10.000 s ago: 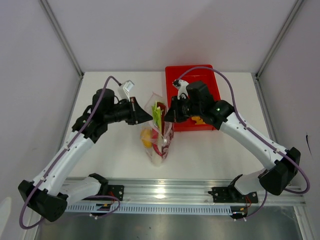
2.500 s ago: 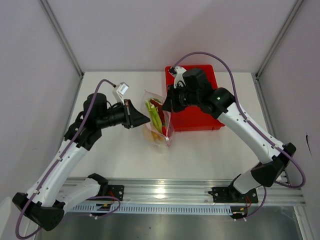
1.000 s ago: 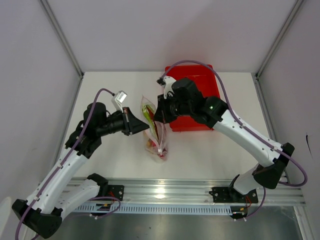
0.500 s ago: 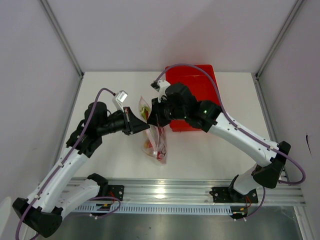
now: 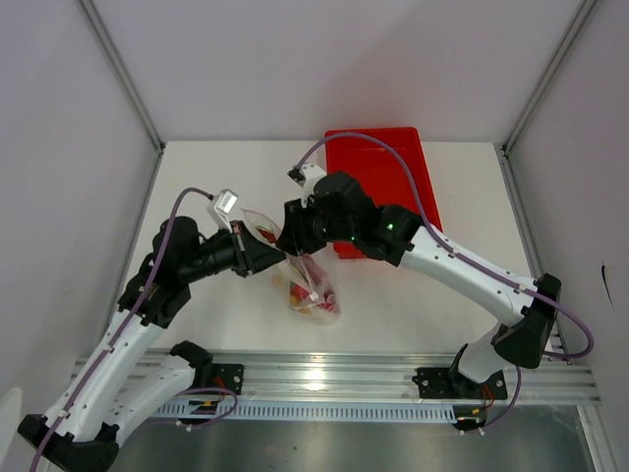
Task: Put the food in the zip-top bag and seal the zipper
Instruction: Adjust the zipper food storage bag at the center of the board.
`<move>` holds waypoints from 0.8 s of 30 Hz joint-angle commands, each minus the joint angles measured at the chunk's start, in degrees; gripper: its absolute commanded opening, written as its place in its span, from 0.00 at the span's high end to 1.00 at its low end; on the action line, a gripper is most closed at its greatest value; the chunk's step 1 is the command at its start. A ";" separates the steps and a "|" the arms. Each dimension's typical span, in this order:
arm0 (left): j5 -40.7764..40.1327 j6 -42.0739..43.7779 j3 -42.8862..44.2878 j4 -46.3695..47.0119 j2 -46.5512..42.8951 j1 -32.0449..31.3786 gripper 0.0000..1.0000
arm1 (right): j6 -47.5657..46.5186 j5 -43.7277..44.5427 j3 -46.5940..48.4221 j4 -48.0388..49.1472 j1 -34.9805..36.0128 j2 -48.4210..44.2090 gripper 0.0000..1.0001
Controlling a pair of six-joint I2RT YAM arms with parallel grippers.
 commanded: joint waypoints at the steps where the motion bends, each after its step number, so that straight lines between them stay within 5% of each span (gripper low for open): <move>1: -2.29 -2.42 -1.00 0.52 -2.55 0.47 0.99 | -1.43 1.84 -1.10 2.41 0.54 -1.10 0.62; 11: -3.25 -4.01 -3.11 0.70 -5.28 0.38 0.99 | -4.16 5.35 -5.85 4.34 0.54 -6.89 0.32; 19: -3.25 -4.01 -2.67 0.34 -5.37 0.38 1.00 | -9.17 1.86 -15.95 5.57 0.71 -20.95 0.17; 24: -3.43 -4.54 -2.58 0.43 -5.63 0.38 0.99 | -11.37 -1.32 -21.22 6.18 3.42 -26.49 0.17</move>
